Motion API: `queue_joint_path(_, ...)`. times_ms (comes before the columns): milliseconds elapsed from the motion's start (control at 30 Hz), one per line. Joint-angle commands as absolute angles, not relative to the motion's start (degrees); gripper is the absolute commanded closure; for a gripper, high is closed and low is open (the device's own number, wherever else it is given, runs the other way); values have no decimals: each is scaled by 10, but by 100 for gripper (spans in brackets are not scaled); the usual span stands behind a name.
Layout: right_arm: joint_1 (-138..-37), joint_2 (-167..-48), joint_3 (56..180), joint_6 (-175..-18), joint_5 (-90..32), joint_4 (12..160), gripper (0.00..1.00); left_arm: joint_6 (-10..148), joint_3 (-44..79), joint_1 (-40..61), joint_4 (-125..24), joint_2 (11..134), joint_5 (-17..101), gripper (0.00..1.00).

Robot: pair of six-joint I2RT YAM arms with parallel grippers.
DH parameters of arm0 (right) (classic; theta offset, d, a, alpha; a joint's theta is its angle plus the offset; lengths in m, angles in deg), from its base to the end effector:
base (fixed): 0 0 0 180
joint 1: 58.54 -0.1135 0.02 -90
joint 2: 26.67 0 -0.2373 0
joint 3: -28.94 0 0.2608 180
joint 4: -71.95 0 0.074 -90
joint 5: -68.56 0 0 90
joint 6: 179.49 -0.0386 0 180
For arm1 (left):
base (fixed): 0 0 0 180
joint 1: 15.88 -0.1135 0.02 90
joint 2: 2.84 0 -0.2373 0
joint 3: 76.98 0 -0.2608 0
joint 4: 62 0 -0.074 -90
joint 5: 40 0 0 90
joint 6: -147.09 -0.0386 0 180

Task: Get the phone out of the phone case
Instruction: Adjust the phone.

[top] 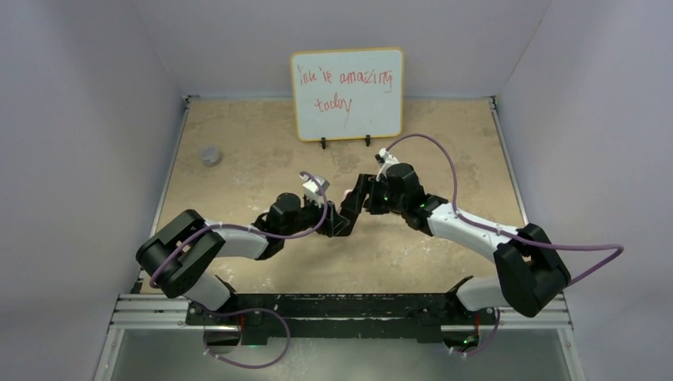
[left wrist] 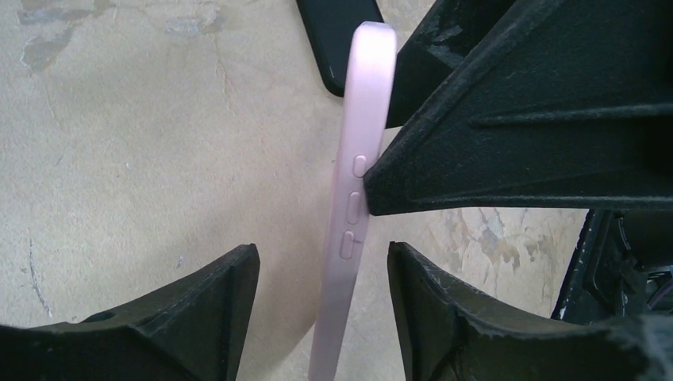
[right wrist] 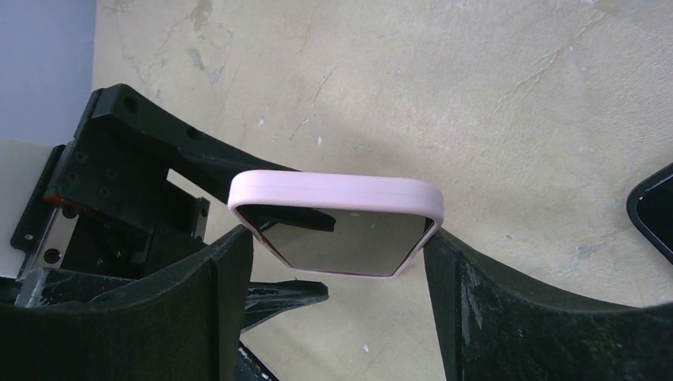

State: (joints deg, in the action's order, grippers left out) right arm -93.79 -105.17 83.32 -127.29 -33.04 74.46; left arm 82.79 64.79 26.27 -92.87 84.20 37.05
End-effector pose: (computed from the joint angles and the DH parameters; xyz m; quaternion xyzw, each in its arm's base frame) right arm 0.2492 0.1856 0.1893 -0.0342 0.8476 0.3801 0.3687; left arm 0.2060 -0.1981 0.1198 0.1806 0.7858 -0.4019 0.4341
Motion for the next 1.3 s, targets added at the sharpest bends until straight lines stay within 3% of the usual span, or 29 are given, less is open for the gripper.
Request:
queue_joint_path(0,-941,-1054,835,-1282,-350,694,81,799,631,265,-992,845,343,41)
queue_joint_path(133,-942,-1059,836,-1281,-357,691,80,800,626,265,-1002,857,326,57)
queue_joint_path(233,-941,-1059,835,-1282,-358,690,78,813,621,265,-1018,874,308,74)
queue_joint_path(367,-942,-1056,832,-1282,-359,689,75,830,626,265,-1037,881,308,87)
queue_joint_path(467,-941,-1054,831,-1281,-356,692,64,836,626,265,-1032,879,319,100)
queue_joint_path(800,-941,-962,774,-1273,-301,654,33,903,650,262,-997,839,402,100)
queue_joint_path(1067,-941,-929,703,-1306,-321,565,26,1025,712,225,-1091,756,414,100)
queue_joint_path(1267,-941,-948,636,-1400,-369,400,26,1114,753,200,-1156,701,399,100)
